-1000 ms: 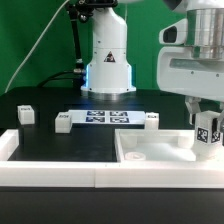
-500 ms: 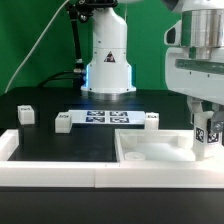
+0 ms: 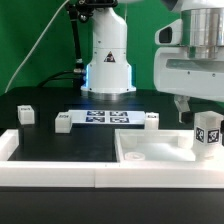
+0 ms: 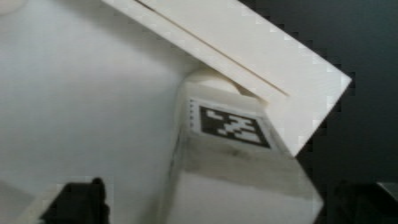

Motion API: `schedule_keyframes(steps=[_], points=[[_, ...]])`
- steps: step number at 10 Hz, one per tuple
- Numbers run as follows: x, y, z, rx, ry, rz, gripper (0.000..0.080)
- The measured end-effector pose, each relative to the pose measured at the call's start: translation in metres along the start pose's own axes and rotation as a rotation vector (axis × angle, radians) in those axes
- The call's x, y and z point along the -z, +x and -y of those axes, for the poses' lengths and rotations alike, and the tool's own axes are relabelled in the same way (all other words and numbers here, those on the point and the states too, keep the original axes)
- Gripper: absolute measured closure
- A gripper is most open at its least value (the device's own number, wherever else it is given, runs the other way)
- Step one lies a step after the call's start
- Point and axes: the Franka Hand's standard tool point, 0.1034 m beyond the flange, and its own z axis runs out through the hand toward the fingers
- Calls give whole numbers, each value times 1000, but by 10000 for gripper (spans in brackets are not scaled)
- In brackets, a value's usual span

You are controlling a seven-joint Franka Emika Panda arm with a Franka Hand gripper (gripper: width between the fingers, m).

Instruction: Assemble one leg

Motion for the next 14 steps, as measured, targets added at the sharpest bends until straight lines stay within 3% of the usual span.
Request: schedule_keyframes(steps=[7, 10, 12, 13, 14], points=[[2, -9, 7, 779, 1, -7, 150], [3, -4, 5, 1103, -15, -22, 150], [3, -2, 5, 1180, -14, -31, 150], [3, -2, 5, 1171, -14, -31, 242], [3, -2, 5, 1171, -14, -31, 242]])
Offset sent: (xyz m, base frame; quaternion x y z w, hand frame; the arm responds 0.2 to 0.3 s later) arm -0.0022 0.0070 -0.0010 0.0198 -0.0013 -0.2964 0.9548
